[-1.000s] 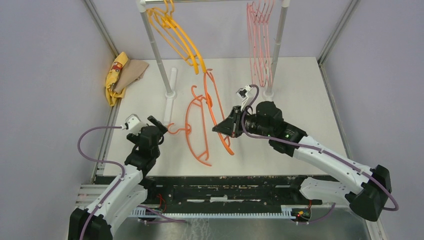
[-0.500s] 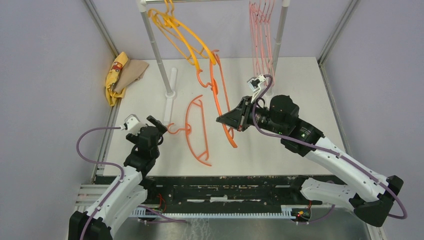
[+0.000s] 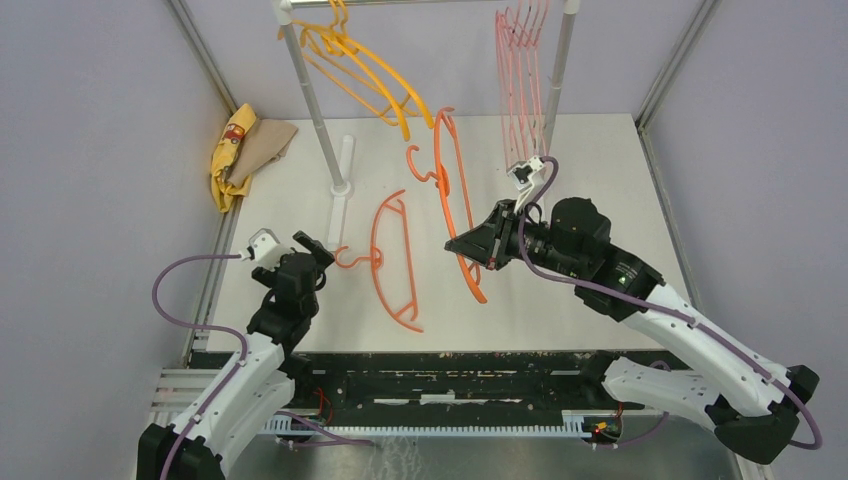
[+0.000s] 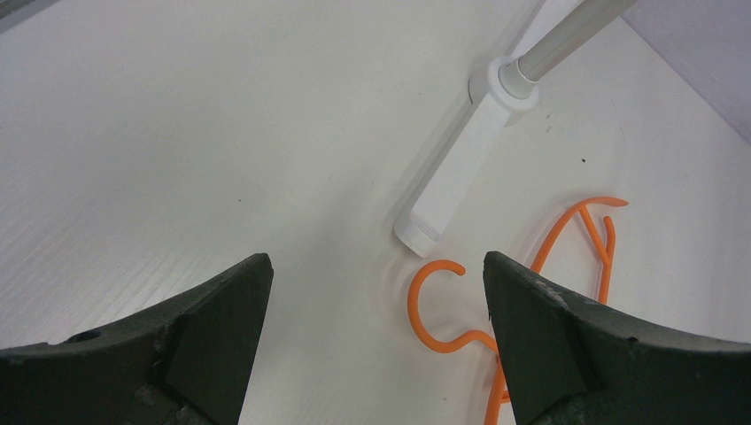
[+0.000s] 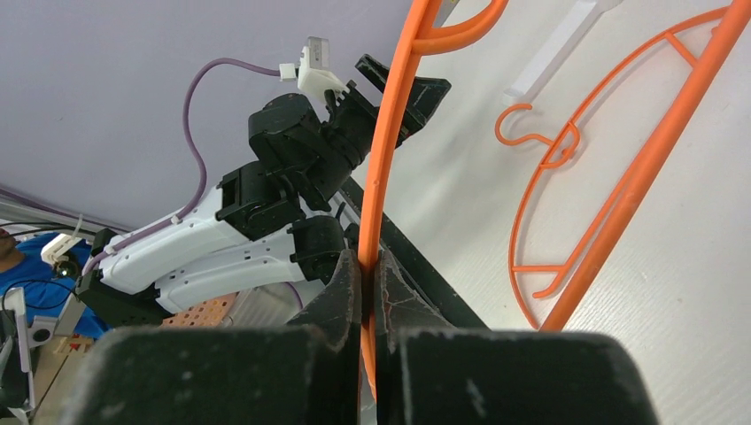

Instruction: Organize the hangers

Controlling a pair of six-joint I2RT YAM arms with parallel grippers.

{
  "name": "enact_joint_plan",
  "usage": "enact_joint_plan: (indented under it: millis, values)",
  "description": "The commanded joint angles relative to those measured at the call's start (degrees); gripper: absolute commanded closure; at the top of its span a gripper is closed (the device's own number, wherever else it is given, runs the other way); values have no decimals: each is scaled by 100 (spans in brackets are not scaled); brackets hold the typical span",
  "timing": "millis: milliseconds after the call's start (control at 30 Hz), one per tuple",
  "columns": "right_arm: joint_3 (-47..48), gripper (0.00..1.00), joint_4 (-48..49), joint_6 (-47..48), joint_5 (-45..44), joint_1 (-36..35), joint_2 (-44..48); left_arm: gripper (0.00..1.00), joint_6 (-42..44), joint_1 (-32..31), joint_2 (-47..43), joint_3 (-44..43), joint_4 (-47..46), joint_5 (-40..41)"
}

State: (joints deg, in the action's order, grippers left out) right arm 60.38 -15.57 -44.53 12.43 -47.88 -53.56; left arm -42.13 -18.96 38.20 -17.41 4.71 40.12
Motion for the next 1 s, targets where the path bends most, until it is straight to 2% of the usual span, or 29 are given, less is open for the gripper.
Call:
enact_joint_plan:
  millis: [0,233,633,967]
  values:
    - [-91,99,91,83,-176,12,318,5,122,33,-25,-30,-43,28]
    - [150,99,65,202,-335,11,330,5,114,40,-24,-15,-62,-8]
    - [2425,99,581,731,26,239,-1862,5,179,37,-175,-64,54,64]
    - [3355,100,1510,331,528,713,-2823,4,199,32,-135,-51,19,75]
